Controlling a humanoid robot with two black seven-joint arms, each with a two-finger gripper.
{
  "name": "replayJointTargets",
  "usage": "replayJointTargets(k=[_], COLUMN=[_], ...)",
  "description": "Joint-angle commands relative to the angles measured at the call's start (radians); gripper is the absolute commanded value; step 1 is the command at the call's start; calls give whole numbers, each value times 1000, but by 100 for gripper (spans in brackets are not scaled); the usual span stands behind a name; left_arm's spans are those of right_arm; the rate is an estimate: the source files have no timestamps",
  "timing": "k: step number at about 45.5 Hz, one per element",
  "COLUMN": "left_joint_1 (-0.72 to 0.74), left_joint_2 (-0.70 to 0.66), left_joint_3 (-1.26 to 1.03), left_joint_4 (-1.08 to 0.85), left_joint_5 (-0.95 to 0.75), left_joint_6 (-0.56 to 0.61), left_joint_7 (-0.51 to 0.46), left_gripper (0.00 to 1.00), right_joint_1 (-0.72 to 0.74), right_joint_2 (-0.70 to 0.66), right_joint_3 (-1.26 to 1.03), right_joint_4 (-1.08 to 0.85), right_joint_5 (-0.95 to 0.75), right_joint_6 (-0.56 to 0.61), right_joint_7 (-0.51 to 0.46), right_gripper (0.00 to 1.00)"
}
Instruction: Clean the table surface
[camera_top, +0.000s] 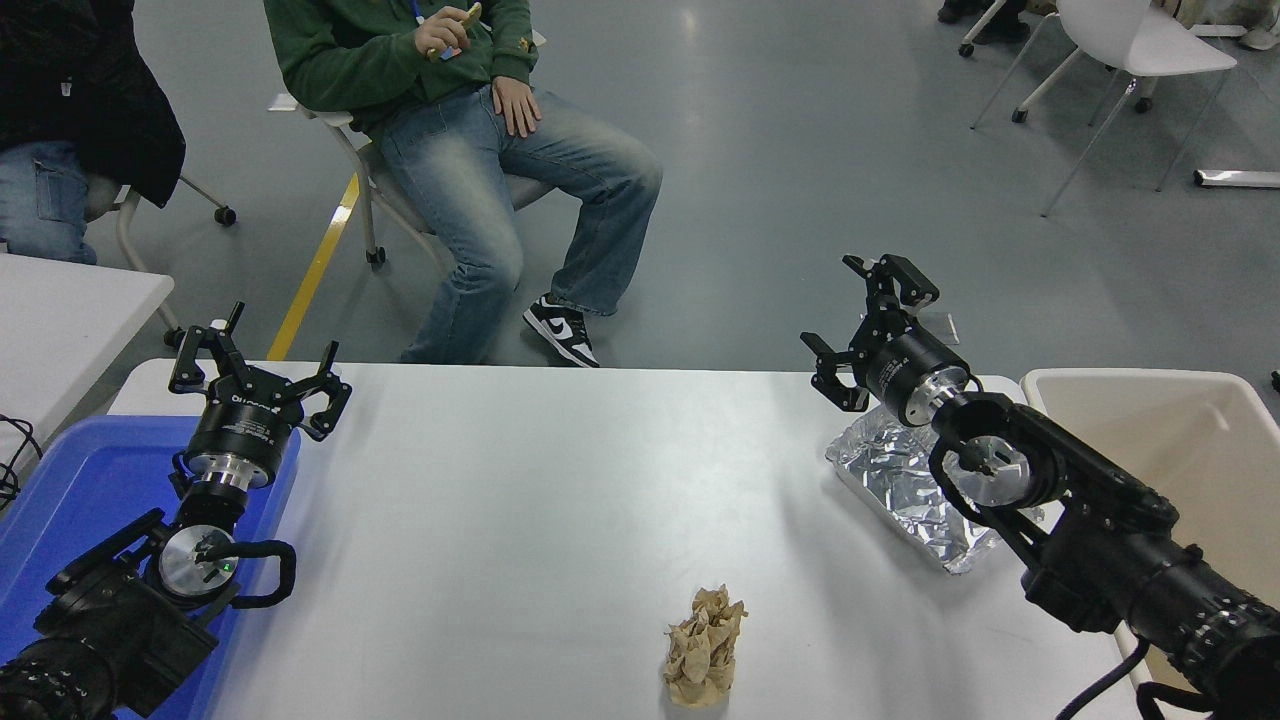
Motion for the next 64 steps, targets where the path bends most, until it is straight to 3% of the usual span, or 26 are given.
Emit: replayJointTargets(k=[1, 9, 64], left_joint_1=[0, 0, 0], left_joint_2=[0, 0, 0], left_joint_3=[0, 0, 0], left_joint_4=[0, 1, 0], left_joint_5=[1, 1, 1], left_joint_6=[0, 0, -1], left_joint_7=[0, 0, 0], left_gripper=[100, 100, 100], right_joint_1=[-36, -66, -19], right_joint_2=[53, 90, 148], right_joint_3=[12, 61, 69], right_joint_4=[-4, -2, -127], right_joint_5=[-23, -23, -20], right_joint_6=[-1, 2, -7], right_joint_7=[122, 177, 180], right_gripper=[100, 100, 100])
